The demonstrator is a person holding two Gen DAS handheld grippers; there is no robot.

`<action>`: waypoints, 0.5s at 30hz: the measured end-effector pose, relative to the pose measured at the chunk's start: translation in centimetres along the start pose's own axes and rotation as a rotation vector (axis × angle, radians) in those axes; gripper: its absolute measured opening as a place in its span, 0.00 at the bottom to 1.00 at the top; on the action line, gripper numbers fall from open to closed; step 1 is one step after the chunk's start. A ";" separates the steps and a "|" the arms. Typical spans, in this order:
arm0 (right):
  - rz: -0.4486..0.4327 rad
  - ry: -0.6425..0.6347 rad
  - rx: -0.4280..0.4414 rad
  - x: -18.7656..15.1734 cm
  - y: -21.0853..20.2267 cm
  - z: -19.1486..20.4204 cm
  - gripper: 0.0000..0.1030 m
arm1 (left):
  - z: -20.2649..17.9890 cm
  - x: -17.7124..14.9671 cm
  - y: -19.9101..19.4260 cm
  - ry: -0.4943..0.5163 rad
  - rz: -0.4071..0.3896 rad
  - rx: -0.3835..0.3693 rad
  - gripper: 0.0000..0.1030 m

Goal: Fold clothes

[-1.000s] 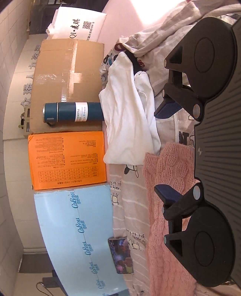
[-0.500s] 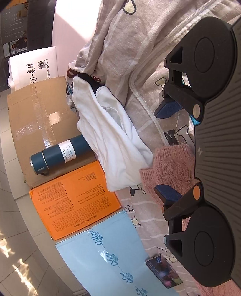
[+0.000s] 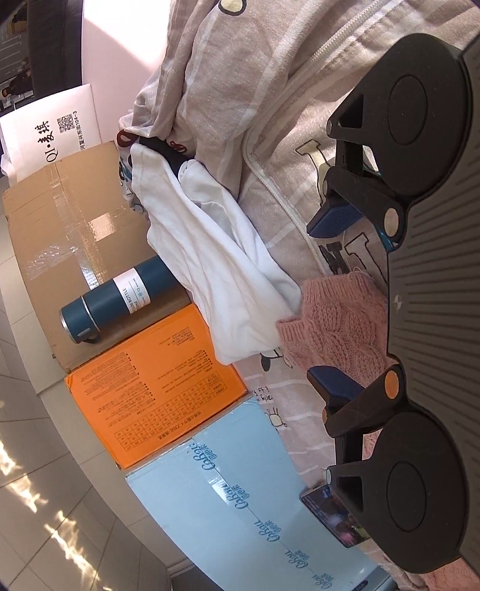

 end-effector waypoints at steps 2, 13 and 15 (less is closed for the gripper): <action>0.044 -0.043 0.010 -0.4 0.4 0.7 0.68 | -0.9 -0.7 1.2 0.052 0.063 0.027 1.00; -0.044 -0.226 0.020 -0.1 -1.1 3.9 0.13 | -1.6 -0.7 1.3 0.092 0.041 0.037 0.20; -0.082 -0.252 0.025 0.5 -1.2 4.8 0.13 | -1.4 -0.3 1.1 0.091 0.006 0.061 0.19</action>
Point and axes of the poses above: each gripper's, at about its wrist camera, not at the fingertips, and y roughly the way its jaws point, z to its left, x to its top, the point moved 4 cm from there along y, roughly the way its jaws point, and after that the axes turned 2 degrees about y, right-handed, at the moved point
